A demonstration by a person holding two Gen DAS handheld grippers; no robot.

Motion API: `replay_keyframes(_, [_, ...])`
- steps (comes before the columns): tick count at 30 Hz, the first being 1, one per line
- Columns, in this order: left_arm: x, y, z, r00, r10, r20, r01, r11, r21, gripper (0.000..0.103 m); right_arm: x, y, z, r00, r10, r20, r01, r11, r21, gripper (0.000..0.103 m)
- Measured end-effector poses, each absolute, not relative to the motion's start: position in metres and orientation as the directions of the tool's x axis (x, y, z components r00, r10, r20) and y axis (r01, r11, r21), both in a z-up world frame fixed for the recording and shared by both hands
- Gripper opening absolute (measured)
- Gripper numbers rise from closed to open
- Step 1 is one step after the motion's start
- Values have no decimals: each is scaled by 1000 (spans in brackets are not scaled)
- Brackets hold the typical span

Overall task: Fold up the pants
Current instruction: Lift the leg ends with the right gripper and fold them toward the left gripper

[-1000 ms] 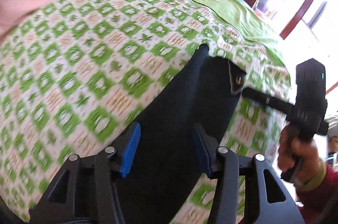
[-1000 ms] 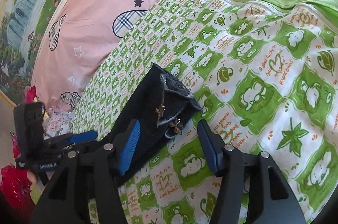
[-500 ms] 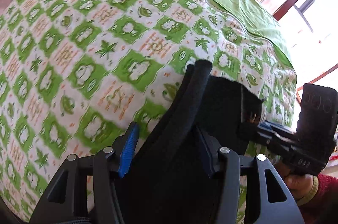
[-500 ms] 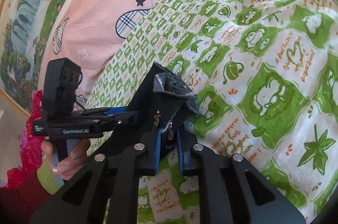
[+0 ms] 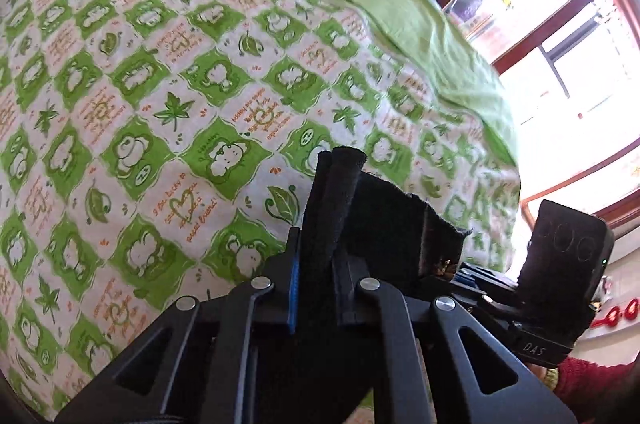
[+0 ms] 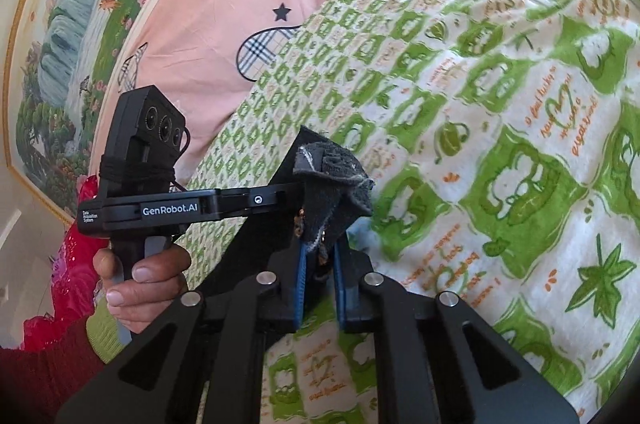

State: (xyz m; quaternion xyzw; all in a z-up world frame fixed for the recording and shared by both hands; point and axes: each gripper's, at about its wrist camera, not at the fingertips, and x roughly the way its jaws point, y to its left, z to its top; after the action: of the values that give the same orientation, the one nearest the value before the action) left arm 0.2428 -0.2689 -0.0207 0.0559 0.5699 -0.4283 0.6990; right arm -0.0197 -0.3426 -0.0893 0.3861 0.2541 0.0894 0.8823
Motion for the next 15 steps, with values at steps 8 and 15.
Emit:
replay_keyframes(8, [208,-210,42,107,-607,-787,678,624,-389,11,-32,-305,-39,827,504,-249,-210,687,696,13])
replay_keyframes(15, [178,-154,71,203,-616,-762,660,660,-358,11,-34,-249,-21,745,631,-215,-366,657,659,13])
